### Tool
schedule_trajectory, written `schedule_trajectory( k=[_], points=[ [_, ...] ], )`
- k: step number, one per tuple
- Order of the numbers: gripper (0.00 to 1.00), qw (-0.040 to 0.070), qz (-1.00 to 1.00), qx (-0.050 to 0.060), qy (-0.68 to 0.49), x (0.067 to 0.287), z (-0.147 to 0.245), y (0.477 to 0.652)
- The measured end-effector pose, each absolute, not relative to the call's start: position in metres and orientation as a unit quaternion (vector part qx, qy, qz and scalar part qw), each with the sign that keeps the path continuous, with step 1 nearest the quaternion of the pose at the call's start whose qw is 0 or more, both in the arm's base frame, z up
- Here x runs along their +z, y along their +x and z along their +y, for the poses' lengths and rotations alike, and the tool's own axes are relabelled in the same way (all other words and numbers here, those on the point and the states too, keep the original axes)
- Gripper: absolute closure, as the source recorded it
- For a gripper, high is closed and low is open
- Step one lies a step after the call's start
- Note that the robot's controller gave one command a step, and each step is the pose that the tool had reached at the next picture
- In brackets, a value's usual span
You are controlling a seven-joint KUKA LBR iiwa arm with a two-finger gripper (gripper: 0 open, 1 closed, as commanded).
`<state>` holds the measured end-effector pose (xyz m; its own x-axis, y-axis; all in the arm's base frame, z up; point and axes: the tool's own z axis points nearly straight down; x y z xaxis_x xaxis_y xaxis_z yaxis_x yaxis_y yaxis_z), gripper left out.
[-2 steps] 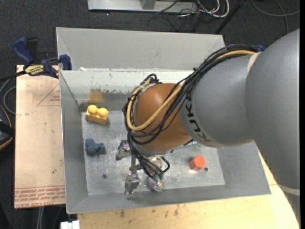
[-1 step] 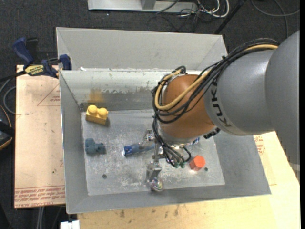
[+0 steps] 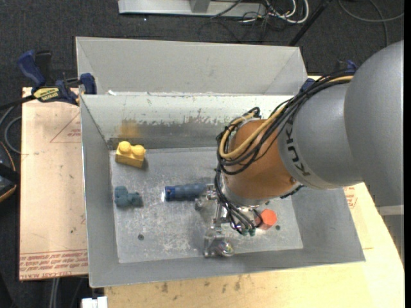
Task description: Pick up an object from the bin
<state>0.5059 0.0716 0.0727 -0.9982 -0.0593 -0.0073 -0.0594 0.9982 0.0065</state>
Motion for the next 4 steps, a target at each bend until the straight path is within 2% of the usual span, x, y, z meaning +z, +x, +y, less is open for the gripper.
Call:
schedule_trajectory(
  k=[1,2,3,4],
  points=[
    [0.0,0.003,1.0,0.002,0.028,0.157,0.123,0.514],
    [0.0,0.006,0.997,0.002,-0.077,0.096,0.129,0.542],
    [0.0,0.005,0.999,0.003,-0.053,0.093,0.192,0.596],
    [0.0,0.003,0.993,0.002,-0.121,0.077,0.238,0.552]
  ],
)
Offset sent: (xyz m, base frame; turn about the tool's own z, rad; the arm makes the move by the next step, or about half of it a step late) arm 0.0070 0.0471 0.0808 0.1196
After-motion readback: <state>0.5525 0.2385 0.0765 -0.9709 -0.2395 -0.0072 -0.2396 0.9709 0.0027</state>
